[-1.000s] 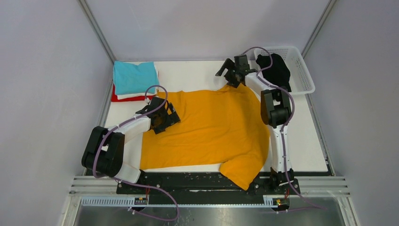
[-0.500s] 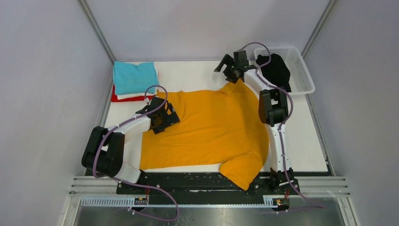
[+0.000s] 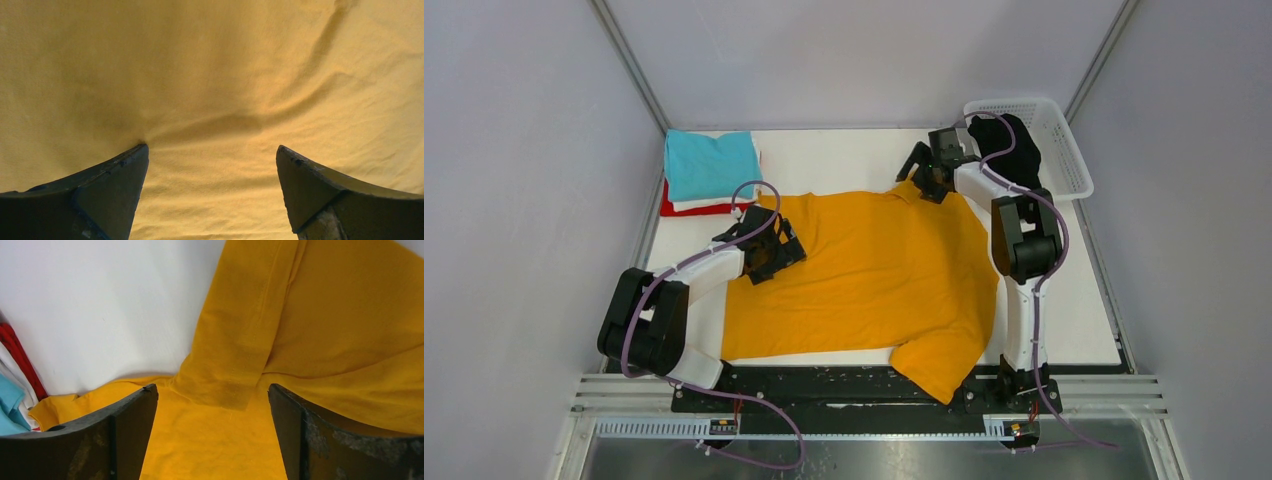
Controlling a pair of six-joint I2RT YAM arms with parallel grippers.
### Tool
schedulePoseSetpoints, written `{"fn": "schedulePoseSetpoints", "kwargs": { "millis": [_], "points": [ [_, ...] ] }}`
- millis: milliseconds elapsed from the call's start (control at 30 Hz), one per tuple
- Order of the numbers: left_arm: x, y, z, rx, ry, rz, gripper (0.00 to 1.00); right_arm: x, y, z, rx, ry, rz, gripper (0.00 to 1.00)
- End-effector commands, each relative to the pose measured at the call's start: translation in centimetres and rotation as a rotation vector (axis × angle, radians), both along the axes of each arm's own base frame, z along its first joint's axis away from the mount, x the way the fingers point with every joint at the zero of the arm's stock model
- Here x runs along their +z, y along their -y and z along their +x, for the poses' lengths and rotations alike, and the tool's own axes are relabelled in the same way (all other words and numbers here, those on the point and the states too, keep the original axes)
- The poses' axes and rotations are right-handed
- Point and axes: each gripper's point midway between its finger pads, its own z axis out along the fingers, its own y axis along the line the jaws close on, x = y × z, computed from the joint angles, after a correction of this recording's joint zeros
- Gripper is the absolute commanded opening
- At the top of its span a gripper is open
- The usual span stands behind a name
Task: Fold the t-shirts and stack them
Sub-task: Flatten out the tshirt
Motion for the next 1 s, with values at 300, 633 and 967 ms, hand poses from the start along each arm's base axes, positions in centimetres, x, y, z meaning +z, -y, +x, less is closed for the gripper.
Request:
{"fn": "schedulePoseSetpoints", "kwargs": {
  "millis": [300, 633, 967],
  "points": [
    [0.6, -0.2, 0.6, -0.006, 0.026, 0.018, 0.99, -0.5, -0.7, 1.4, -0.002, -0.018, 0.051, 0.86],
    [0.6, -0.1, 0.7, -0.008, 0.027, 0.016, 0.99, 1.8, -3.3, 4.7, 0.075, 0.111, 0.219, 0.84],
    [0.4, -0.2, 0.7, -0.009, 0.020, 0.024, 0.99, 2.1, -5.3, 8.2, 0.040, 0.190, 0.385, 0.84]
  ]
}}
